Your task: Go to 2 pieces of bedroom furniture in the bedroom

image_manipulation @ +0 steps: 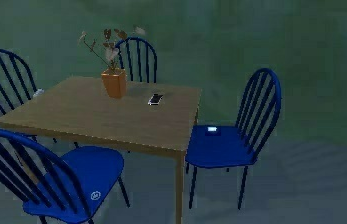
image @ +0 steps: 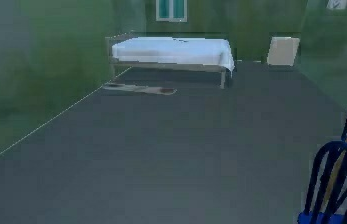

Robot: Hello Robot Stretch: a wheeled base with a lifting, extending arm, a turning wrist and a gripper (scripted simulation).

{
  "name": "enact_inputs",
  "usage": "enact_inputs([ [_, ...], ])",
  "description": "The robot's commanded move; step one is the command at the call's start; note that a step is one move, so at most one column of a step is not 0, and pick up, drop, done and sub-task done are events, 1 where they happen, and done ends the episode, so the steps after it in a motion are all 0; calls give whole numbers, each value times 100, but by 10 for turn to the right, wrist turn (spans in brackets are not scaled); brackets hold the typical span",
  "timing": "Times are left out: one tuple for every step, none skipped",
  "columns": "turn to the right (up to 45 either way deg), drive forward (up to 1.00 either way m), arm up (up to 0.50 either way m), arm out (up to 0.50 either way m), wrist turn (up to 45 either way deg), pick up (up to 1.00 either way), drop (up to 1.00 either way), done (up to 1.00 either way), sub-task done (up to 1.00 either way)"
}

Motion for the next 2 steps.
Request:
enact_inputs([
  [90,0,0,0,0,0,0,0,0],
  [30,0,0,0,0,0,0,0,0],
])
